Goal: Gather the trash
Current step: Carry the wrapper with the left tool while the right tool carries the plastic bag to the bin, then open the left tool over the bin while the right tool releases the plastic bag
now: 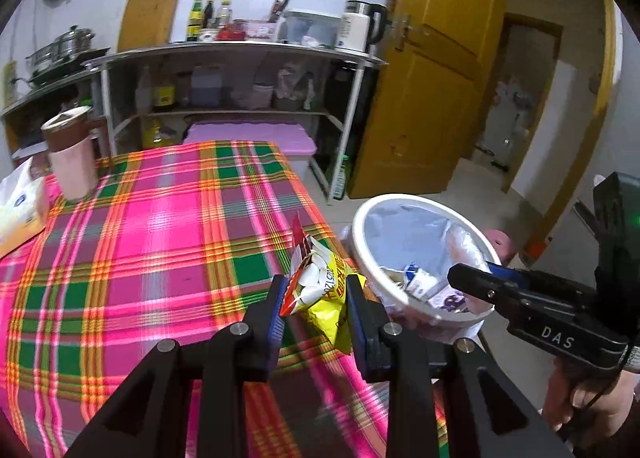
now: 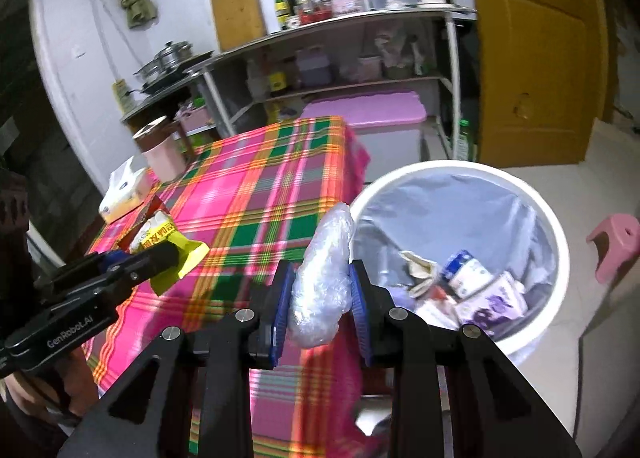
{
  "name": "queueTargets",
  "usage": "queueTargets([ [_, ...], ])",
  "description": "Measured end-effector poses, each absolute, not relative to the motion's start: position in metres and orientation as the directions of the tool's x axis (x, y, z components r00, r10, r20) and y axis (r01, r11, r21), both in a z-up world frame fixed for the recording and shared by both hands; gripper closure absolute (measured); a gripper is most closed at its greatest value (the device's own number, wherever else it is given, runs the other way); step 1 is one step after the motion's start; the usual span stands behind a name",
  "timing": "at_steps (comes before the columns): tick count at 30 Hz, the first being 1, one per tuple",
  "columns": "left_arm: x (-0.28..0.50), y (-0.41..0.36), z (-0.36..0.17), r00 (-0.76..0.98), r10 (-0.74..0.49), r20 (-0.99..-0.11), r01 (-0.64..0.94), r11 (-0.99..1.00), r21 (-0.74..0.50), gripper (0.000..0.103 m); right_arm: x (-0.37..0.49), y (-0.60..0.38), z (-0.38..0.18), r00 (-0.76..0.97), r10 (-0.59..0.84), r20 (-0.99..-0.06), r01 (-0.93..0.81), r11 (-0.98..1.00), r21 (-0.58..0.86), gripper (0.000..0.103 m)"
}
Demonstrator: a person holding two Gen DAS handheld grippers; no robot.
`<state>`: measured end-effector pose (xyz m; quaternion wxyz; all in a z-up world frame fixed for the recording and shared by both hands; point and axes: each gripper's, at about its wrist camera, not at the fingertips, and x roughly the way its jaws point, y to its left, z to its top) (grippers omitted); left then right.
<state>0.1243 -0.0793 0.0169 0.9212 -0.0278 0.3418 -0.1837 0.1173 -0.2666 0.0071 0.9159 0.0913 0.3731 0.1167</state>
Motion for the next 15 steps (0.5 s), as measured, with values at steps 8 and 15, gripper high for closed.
queueTargets([
  [8,0.142,-0.128,0.011,0.659,-0.422,-0.623,0.401,0.897,-0.183,0.074,0.117,-0.315,-0.002,0.704,0.226,-0.673,-0.056,0.963,0.265,0.073],
  [15,0.155,-0.163,0.000,0.619,-0.456,-0.639,0.452,0.873,-0.185,0.074,0.120,-0.340,-0.015,0.689,0.201,-0.696,-0.016,0.965,0.262,0.073],
])
